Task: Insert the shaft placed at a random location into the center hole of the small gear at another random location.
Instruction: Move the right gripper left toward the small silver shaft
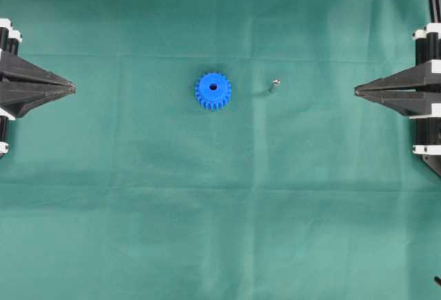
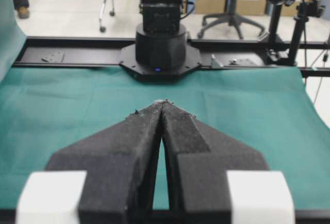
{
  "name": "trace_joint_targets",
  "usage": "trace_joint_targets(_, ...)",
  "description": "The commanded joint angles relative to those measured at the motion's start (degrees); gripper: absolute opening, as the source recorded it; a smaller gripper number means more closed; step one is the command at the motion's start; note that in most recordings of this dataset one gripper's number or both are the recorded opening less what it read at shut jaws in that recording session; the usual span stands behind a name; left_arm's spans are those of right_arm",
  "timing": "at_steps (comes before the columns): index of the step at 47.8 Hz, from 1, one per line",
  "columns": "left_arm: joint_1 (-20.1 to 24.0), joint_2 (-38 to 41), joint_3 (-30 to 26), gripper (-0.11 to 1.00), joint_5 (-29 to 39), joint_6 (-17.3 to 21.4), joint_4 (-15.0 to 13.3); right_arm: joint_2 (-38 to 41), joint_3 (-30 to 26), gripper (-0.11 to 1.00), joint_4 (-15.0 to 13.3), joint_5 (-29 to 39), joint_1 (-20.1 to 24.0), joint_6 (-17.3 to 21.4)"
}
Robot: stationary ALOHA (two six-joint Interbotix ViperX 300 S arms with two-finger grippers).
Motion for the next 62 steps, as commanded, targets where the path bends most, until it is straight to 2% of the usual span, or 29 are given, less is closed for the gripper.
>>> trace_joint_targets(1,0.0,0.4,-0.8,0.0,-0.4,0.3,-1.9,0.4,-1.5,0.0,0.1,-0.4,-0.1,0.4)
trace_joint_targets(10,0.0,0.8,-0.6,0.0,-0.3,0.0,-1.9,5.3,-0.7,0.0,0.1,-1.9,-2.1,0.2)
trace_joint_targets(22,0.0,0.5,-0.4,0.0,-0.4,0.4,-1.9,19.3,0.8,0.0,0.2,-13.4,-6.2,0.4)
trace_joint_targets(29,0.0,0.4,-0.2,0.0,-0.3,0.4,-1.9,28.7,0.7,0.01,1.2,-20.4,-9.0,0.8)
trace_joint_targets(33,0.0,0.4,0.1,0.0,-0.3,0.4,-1.9,34.6,0.3,0.17,2.5,-24.8,-10.3,1.1)
trace_joint_targets(42,0.0,0.3,0.5,0.0,-0.3,0.4,-1.9,45.9,-0.7,0.73,4.6,-30.7,-11.6,1.1)
trace_joint_targets(43,-0.1,0.3,0.6,0.0,-0.3,0.4,-1.9,47.1,-0.8,0.75,4.8,-31.3,-11.7,1.1)
trace_joint_targets(49,0.1,0.2,1.0,0.0,-0.4,0.4,-1.9,53.4,-1.6,0.64,5.9,-36.3,-12.0,1.5)
trace_joint_targets(62,0.5,0.2,1.4,0.0,-0.3,0.1,-1.9,61.3,-2.5,0.64,5.9,-38.5,-12.0,4.7)
